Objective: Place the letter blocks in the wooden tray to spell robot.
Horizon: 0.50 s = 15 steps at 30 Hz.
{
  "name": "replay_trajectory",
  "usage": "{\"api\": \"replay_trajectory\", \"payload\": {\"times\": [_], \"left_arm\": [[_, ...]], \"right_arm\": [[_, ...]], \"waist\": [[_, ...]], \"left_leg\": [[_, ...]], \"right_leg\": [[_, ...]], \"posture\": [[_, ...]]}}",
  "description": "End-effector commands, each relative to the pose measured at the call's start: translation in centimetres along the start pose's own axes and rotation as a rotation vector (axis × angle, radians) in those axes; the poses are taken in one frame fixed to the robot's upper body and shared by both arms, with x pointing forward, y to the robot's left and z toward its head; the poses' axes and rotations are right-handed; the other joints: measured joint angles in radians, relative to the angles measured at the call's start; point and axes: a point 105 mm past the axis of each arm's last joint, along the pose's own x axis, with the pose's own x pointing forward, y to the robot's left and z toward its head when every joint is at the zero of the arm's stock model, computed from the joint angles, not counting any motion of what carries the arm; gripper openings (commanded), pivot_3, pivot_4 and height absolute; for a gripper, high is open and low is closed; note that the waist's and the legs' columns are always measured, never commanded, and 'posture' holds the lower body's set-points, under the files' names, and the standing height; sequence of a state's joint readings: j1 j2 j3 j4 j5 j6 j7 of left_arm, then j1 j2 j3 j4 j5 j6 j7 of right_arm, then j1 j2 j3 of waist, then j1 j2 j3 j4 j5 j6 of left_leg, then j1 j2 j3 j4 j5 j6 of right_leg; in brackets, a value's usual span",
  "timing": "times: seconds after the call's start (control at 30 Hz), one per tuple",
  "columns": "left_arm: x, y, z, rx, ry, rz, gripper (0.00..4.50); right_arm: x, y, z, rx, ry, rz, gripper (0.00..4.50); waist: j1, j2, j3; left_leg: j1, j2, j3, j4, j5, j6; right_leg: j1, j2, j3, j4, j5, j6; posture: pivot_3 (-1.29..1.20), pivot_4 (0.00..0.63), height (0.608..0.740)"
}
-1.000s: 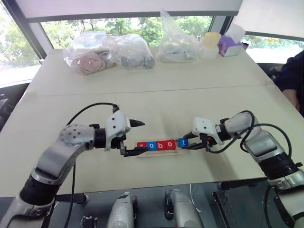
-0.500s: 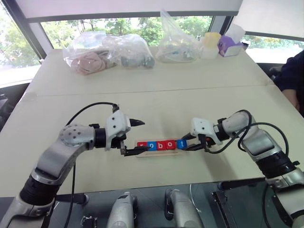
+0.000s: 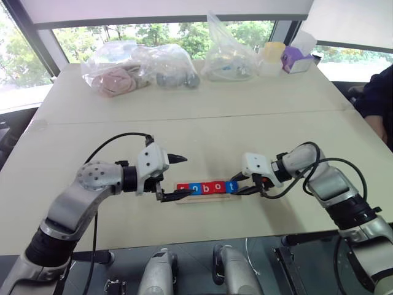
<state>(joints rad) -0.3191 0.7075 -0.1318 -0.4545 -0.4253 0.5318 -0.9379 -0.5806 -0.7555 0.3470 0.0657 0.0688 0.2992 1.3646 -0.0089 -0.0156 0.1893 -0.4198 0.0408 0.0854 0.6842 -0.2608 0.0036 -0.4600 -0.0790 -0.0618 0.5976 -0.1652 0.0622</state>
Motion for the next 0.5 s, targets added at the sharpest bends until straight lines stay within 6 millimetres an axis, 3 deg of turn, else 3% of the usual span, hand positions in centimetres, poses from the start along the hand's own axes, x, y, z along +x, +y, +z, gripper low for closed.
{"api": "replay_trajectory", "payload": {"times": [0.03,0.27,0.47,0.5], "left_arm": [[-0.34,-0.09,1.07,0.035,-0.029,0.01,4.5],[-0.29,-0.07,1.1,0.034,-0.03,0.012,4.5],[-0.29,-0.05,1.1,0.035,-0.03,0.012,4.5],[-0.3,-0.02,1.09,0.034,-0.03,0.012,4.5]], "right_arm": [[-0.3,-0.46,0.83,-0.034,-0.01,-0.011,1.12],[-0.33,-0.64,0.7,-0.025,-0.009,-0.014,1.12],[-0.6,-0.76,1.11,-0.037,-0.014,-0.014,4.07],[-0.7,-0.78,1.27,-0.039,-0.017,-0.013,4.07]], "waist": [[0.0,0.0,0.0],[0.0,0.0,0.0],[-0.001,0.0,0.0],[0.0,0.0,0.0]], "left_leg": [[0.0,0.0,0.0,0.0,0.0,0.0],[0.0,0.0,0.0,0.0,0.0,0.0],[0.0,0.0,0.0,0.0,0.0,0.0],[0.0,0.0,0.0,0.0,0.0,0.0]], "right_leg": [[0.0,0.0,0.0,0.0,0.0,0.0],[0.0,0.0,0.0,0.0,0.001,-0.002],[0.0,0.0,0.0,0.0,0.001,-0.002],[0.0,0.0,0.0,0.0,0.001,-0.002]], "posture": [[0.0,0.15,0.74],[0.0,0.15,0.74],[0.0,0.15,0.74],[0.0,0.15,0.74]]}}
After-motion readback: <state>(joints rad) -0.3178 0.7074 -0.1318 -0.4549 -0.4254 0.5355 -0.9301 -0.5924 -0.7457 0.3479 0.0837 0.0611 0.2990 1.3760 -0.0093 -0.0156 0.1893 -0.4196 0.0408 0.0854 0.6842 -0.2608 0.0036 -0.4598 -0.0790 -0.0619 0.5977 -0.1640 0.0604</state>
